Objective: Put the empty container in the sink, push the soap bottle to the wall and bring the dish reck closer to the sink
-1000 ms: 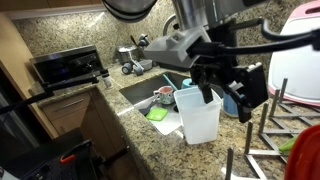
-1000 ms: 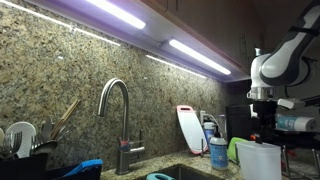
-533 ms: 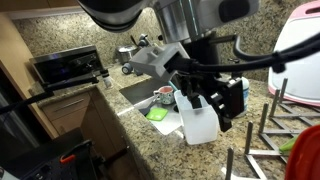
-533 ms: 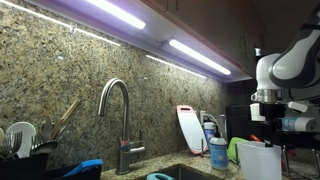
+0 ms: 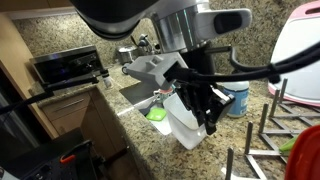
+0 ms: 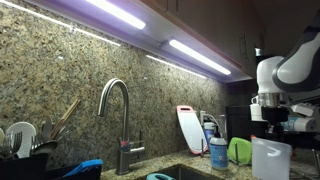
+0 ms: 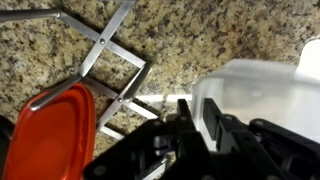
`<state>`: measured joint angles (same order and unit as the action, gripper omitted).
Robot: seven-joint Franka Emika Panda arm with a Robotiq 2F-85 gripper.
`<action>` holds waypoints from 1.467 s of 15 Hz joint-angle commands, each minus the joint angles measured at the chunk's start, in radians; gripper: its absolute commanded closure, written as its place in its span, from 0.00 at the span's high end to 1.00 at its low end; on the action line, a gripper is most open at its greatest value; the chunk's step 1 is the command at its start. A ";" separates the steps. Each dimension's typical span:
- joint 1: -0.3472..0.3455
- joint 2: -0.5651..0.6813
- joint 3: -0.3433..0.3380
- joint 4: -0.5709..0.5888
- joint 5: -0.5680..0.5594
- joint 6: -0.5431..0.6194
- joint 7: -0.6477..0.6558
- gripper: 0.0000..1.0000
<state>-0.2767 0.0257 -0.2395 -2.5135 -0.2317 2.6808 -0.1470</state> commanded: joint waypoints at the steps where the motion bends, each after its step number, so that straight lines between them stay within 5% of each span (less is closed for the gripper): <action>1: 0.019 -0.032 -0.002 -0.044 -0.071 0.032 0.051 0.00; 11: 0.060 -0.139 0.077 -0.189 -0.303 0.103 0.217 0.01; 22: 0.065 -0.111 0.094 -0.139 -0.224 0.051 0.153 0.01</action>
<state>-0.2138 -0.1137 -0.1436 -2.6811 -0.5007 2.7594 0.0313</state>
